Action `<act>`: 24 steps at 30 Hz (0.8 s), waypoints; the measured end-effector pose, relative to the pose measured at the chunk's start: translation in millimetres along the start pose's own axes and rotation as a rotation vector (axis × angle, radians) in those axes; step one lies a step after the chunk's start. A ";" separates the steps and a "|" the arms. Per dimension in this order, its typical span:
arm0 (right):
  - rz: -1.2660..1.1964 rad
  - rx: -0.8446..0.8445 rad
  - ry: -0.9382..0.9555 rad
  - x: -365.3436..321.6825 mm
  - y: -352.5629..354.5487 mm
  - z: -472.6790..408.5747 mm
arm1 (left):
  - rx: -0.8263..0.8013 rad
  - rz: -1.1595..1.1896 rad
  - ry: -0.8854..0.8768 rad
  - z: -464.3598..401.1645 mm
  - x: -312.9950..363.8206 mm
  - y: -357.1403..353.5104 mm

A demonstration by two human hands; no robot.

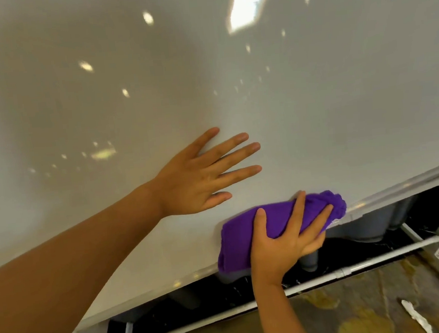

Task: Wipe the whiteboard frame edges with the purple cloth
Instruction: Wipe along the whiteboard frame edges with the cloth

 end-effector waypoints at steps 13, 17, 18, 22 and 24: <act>-0.006 -0.064 0.011 -13.7 -33.7 97.8 | -0.019 -0.074 -0.067 94.4 -1.3 -4.5; -0.015 0.030 0.003 -10.3 -25.6 73.2 | 0.007 -0.108 -0.117 98.0 -11.9 0.2; -0.023 0.050 -0.008 -10.1 -26.1 71.2 | 0.015 -0.104 -0.109 101.2 -13.1 -0.7; -0.094 0.149 -0.053 -7.8 -28.1 78.7 | 0.028 -0.093 -0.084 116.3 -11.8 -7.5; -0.140 0.182 -0.033 -6.4 -25.8 85.9 | 0.031 -0.090 -0.040 129.8 -14.5 -9.3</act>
Point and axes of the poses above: each hand's wrist, its own z-axis away from the middle knuckle, its own y-axis out of the back of the hand, x = y × z, the point moved 6 cm from there along -z, towards the middle knuckle
